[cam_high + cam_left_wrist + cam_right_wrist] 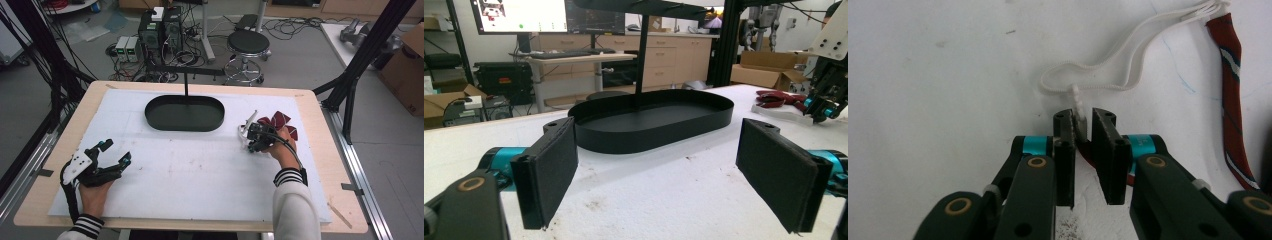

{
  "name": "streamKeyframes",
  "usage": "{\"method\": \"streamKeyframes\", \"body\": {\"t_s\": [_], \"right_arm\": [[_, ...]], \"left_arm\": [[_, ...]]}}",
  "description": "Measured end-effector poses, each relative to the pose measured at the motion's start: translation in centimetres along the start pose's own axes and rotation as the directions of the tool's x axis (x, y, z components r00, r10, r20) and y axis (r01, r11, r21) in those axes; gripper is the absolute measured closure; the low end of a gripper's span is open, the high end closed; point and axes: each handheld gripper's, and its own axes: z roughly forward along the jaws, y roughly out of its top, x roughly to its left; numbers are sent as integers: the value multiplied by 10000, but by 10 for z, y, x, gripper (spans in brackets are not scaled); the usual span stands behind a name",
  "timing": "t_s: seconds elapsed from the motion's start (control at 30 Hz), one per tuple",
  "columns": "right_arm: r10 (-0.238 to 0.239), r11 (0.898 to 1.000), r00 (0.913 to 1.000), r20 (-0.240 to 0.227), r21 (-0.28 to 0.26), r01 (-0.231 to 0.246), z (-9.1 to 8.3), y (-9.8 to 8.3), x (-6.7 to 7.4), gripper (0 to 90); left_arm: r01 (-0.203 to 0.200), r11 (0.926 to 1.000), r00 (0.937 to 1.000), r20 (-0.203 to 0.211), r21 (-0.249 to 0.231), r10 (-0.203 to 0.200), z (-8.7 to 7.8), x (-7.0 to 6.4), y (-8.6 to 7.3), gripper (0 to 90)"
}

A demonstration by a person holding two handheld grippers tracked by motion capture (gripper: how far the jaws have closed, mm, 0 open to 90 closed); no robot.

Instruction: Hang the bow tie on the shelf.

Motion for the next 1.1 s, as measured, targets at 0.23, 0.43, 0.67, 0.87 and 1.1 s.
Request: {"method": "streamKeyframes", "body": {"t_s": [0.23, 0.43, 0.67, 0.87, 1.1], "right_arm": [[-251, 9996, 9995, 171, 155, 248, 0, 3, 2, 846], [-65, 10000, 9999, 120, 21, 65, 0, 4, 2, 846], [521, 9966, 9986, 54, -643, -517, -7, 3, 1, 847], [1614, 9627, 9868, -159, -2177, -1609, -18, 0, 0, 850], [2142, 9234, 9768, -79, -3245, -2051, -29, -4, -1, 850]], "left_arm": [[0, 10000, 10000, 3, -1, 0, 0, 0, 0, 173], [3, 10000, 10000, 4, -4, -3, 0, 0, 0, 173], [12, 10000, 10000, -8, -3, -12, 0, 0, 0, 173], [20, 10000, 10000, -8, -6, -20, 0, 0, 0, 173], [15, 10000, 10000, -11, 0, -15, 0, 0, 0, 174]]}}
